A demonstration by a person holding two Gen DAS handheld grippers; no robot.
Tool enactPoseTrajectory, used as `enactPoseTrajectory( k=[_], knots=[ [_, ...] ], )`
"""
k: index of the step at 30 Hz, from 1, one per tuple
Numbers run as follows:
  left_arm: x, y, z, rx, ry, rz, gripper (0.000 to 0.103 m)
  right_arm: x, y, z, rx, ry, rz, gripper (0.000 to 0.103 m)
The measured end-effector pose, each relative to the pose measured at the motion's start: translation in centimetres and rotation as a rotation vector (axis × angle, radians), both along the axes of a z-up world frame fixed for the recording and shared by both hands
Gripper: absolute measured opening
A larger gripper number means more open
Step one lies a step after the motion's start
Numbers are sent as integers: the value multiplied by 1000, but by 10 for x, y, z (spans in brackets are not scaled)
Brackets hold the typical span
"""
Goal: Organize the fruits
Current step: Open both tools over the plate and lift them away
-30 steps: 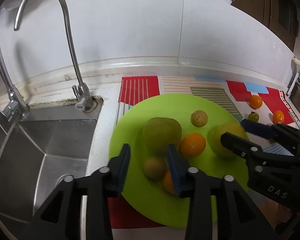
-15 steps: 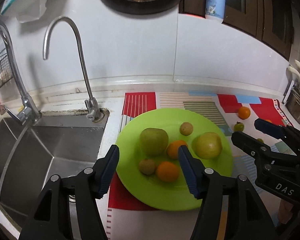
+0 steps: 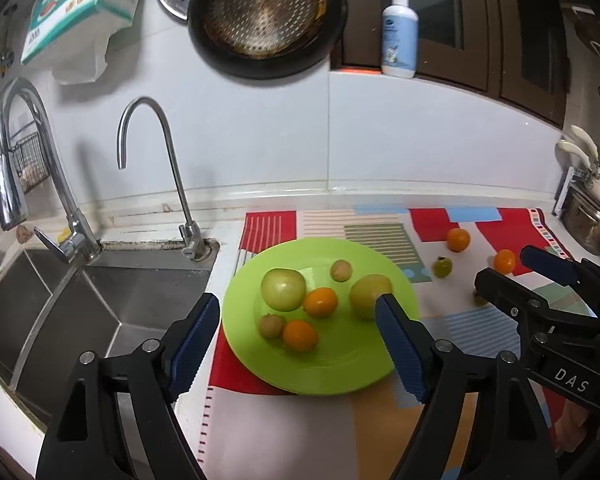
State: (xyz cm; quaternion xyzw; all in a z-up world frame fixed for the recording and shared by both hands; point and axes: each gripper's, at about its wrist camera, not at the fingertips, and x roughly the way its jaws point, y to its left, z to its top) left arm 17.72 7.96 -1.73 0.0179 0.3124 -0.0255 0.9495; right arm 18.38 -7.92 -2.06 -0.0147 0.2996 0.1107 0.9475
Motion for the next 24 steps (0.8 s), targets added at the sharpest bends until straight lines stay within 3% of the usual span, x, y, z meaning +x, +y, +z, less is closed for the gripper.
enactPoseTrajectory(
  k=[11, 24],
  knots=[
    [-27, -40, 19, 1, -56, -12, 89, -31, -40, 18, -2, -39, -37, 71],
    [-37, -97, 29, -3, -77, -13, 90, -47, -97, 31, -29, -80, -34, 71]
  ],
)
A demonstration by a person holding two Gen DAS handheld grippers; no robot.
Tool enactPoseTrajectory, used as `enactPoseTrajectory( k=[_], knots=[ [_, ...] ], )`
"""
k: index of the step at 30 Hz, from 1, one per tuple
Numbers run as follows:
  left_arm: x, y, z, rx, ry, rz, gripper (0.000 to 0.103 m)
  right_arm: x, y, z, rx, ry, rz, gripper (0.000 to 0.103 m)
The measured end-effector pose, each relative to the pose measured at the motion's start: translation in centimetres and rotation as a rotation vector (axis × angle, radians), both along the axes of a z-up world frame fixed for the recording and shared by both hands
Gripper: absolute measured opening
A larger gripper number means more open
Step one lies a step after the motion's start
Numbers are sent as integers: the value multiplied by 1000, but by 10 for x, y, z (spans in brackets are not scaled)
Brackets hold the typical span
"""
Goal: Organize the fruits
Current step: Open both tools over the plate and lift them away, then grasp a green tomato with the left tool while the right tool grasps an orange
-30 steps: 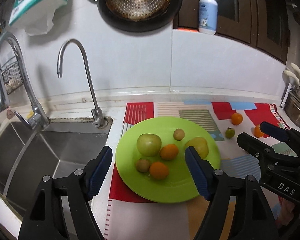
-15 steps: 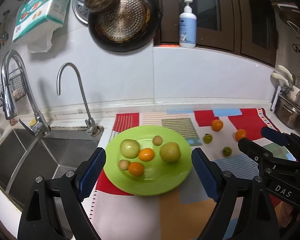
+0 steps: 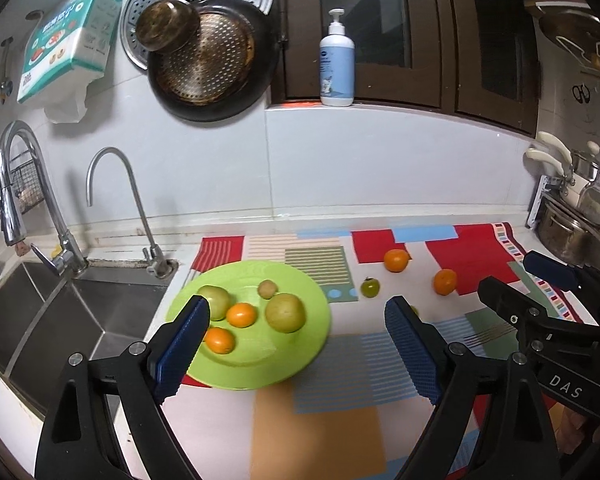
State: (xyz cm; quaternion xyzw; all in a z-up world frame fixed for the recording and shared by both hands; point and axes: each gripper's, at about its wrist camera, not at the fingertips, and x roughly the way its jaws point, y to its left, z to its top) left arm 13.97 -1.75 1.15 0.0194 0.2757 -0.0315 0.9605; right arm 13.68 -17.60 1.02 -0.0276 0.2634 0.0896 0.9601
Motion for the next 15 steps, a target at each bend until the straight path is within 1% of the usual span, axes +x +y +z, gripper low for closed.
enactPoseTrajectory(
  k=[8, 15],
  knots=[
    [5, -36, 0, 18, -9, -14, 90, 7, -32, 1, 4, 1, 21, 71],
    [20, -63, -5, 10, -18, -42, 90, 25, -57, -4, -7, 14, 43, 71]
  ],
)
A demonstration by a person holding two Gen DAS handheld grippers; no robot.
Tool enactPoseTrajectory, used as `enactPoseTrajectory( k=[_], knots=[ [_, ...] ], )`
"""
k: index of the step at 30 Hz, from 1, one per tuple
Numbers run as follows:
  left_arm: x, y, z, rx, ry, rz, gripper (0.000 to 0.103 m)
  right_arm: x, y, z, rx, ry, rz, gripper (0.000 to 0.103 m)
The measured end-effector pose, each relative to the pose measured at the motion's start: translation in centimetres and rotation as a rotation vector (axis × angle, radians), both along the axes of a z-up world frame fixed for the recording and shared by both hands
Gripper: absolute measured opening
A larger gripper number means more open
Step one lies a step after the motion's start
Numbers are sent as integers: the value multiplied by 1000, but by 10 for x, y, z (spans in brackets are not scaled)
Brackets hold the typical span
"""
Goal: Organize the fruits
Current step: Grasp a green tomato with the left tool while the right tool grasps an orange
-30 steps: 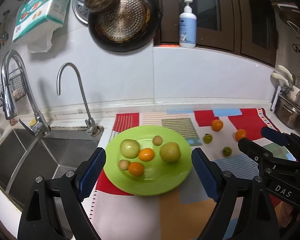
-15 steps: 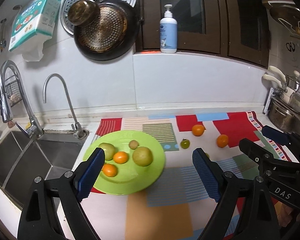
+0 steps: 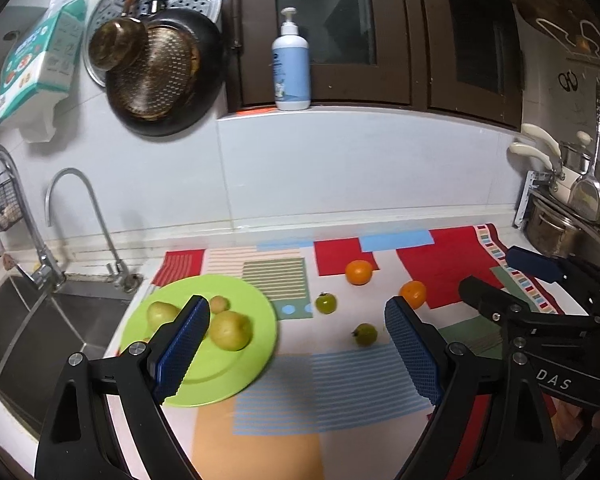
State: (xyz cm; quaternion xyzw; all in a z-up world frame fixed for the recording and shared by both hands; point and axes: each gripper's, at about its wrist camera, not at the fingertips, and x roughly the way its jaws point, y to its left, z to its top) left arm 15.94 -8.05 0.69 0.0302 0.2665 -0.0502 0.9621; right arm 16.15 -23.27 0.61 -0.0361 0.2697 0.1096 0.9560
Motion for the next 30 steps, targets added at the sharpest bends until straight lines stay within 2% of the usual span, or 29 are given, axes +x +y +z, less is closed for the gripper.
enactPoseTrajectory(
  k=[9, 16, 22, 28, 30],
  knots=[
    [24, -26, -25, 14, 22, -53, 90, 29, -16, -20, -51, 35, 45, 71],
    [49, -39, -54, 14, 95, -97, 89, 53, -23, -45, -80, 81, 76, 71],
    [70, -45, -80, -16, 166, -141, 81, 76, -27, -70, -92, 144, 93, 71],
    [91, -52, -102, -13, 246, -159, 75, 96, -28, -92, -98, 195, 99, 71],
    [97, -53, -110, -18, 275, -165, 70, 103, -29, -99, -106, 207, 92, 71]
  ],
)
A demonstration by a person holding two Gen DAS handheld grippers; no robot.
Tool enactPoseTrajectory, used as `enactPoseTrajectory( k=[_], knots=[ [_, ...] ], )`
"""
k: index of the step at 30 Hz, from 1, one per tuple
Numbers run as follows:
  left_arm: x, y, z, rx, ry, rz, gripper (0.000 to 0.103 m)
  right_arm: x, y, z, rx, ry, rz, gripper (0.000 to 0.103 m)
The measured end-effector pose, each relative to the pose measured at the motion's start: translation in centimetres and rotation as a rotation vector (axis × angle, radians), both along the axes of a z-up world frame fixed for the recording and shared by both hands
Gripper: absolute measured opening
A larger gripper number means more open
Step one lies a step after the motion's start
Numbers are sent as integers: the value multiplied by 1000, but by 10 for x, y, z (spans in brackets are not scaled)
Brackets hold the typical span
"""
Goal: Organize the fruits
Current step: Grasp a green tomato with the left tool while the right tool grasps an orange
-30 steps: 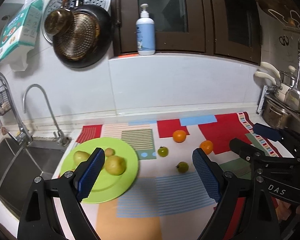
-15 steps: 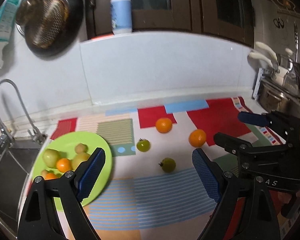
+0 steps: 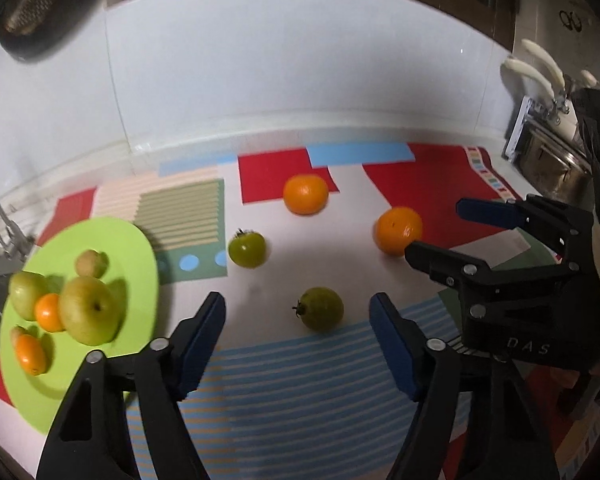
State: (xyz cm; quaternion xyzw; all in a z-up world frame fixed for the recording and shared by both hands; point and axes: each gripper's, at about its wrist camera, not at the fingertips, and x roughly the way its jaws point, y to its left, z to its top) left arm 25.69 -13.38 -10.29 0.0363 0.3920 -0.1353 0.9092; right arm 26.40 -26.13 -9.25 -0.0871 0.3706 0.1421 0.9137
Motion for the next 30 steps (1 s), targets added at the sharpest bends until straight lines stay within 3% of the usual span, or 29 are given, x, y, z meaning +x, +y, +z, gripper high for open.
enactPoseTrajectory(
  k=[10, 17, 23, 30],
  knots=[
    [20, -7, -27, -15, 106, -29, 51, 25, 2, -22, -1, 71, -1, 66],
    [26, -7, -30, -37, 110, -42, 33, 38, 8, -30, -17, 97, -6, 59],
    [29, -6, -28, -34, 105, -40, 32, 42, 9, -34, -17, 116, -19, 41],
    [22, -4, -18, -16, 65, -39, 32, 34, 9, -30, 2, 111, -28, 41]
  ],
)
